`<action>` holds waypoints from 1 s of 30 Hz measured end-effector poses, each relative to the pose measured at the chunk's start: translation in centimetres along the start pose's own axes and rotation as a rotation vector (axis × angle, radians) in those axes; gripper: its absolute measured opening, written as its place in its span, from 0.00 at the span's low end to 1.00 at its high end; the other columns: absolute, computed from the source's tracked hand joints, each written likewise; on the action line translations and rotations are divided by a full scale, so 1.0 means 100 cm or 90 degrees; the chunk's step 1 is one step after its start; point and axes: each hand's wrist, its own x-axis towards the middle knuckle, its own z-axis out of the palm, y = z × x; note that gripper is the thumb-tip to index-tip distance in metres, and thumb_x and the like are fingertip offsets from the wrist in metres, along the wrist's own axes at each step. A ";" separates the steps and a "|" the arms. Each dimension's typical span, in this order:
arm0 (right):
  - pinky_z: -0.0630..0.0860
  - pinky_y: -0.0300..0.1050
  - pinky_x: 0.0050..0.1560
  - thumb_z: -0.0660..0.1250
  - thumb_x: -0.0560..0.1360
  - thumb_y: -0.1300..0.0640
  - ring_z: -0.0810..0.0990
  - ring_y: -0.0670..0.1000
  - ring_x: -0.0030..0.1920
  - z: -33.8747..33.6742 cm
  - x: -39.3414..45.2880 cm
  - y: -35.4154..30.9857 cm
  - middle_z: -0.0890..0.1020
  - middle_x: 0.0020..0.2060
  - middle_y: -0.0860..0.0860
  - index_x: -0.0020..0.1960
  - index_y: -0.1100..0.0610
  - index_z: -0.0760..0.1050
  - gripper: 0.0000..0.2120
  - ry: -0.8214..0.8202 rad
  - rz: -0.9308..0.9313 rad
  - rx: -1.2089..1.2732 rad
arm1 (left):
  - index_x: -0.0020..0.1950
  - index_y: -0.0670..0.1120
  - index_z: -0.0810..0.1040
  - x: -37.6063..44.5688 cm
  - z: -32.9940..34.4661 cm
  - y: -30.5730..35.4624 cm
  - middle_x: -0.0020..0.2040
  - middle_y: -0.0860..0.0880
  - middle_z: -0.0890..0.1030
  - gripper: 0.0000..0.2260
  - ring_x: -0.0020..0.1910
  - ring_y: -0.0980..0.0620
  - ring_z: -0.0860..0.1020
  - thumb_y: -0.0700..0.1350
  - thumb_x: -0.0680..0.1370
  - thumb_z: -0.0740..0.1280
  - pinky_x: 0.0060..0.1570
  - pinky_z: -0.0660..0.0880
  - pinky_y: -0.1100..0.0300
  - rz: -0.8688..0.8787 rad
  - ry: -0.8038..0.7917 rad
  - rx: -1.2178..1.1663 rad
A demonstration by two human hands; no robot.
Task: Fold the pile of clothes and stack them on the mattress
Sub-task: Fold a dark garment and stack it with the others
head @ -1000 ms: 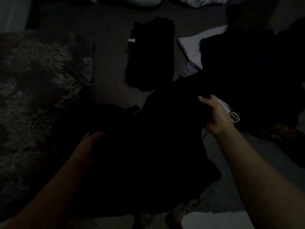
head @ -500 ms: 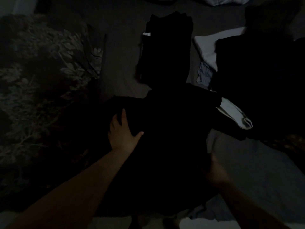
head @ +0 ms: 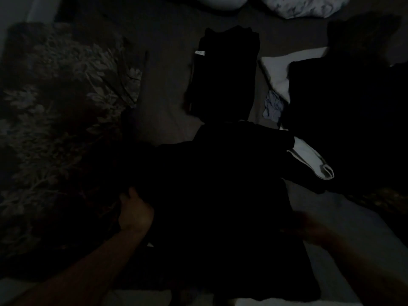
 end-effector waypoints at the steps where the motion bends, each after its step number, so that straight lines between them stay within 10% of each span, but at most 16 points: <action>1: 0.76 0.30 0.45 0.78 0.62 0.52 0.81 0.36 0.43 -0.004 0.008 -0.014 0.84 0.48 0.49 0.57 0.66 0.77 0.28 0.057 0.013 0.035 | 0.68 0.36 0.67 0.002 0.003 0.002 0.62 0.29 0.70 0.29 0.57 0.30 0.72 0.36 0.68 0.70 0.55 0.71 0.44 0.079 0.023 0.047; 4: 0.79 0.34 0.45 0.77 0.64 0.43 0.82 0.49 0.52 -0.019 0.039 -0.060 0.82 0.54 0.55 0.61 0.62 0.74 0.33 0.194 -0.049 0.189 | 0.71 0.45 0.68 0.012 0.005 0.019 0.64 0.35 0.71 0.38 0.60 0.34 0.73 0.45 0.62 0.75 0.54 0.72 0.44 0.291 0.060 0.227; 9: 0.75 0.42 0.41 0.66 0.75 0.47 0.77 0.48 0.36 -0.005 0.072 -0.108 0.77 0.39 0.50 0.63 0.62 0.73 0.23 0.285 0.093 0.339 | 0.73 0.48 0.56 0.026 0.006 0.040 0.66 0.40 0.66 0.33 0.62 0.41 0.68 0.59 0.74 0.64 0.55 0.70 0.52 0.213 -0.037 0.332; 15: 0.70 0.41 0.39 0.63 0.78 0.55 0.69 0.46 0.31 0.010 0.060 -0.113 0.72 0.33 0.51 0.50 0.64 0.74 0.11 0.529 -0.005 0.238 | 0.68 0.41 0.64 0.029 -0.010 0.053 0.57 0.37 0.76 0.19 0.53 0.37 0.76 0.45 0.79 0.60 0.47 0.72 0.53 0.147 0.060 0.087; 20: 0.69 0.42 0.38 0.60 0.79 0.57 0.72 0.45 0.30 0.002 0.036 -0.127 0.73 0.33 0.50 0.39 0.53 0.70 0.10 0.393 -0.052 0.343 | 0.67 0.33 0.65 0.028 -0.031 0.042 0.64 0.34 0.72 0.18 0.62 0.38 0.71 0.39 0.80 0.59 0.60 0.66 0.56 -0.187 0.218 -0.506; 24: 0.65 0.40 0.35 0.58 0.80 0.62 0.71 0.41 0.23 0.014 0.036 -0.153 0.73 0.23 0.44 0.37 0.53 0.67 0.13 0.251 -0.086 0.404 | 0.70 0.36 0.64 0.013 -0.032 0.022 0.68 0.37 0.70 0.25 0.67 0.40 0.68 0.44 0.77 0.66 0.68 0.63 0.54 -0.179 0.231 -0.504; 30: 0.67 0.38 0.55 0.67 0.71 0.55 0.73 0.49 0.51 0.112 0.033 -0.215 0.75 0.49 0.52 0.47 0.59 0.72 0.09 0.309 -0.296 0.166 | 0.60 0.37 0.76 0.016 -0.050 -0.010 0.54 0.39 0.80 0.13 0.55 0.45 0.77 0.40 0.77 0.67 0.56 0.71 0.56 -0.047 0.226 -0.536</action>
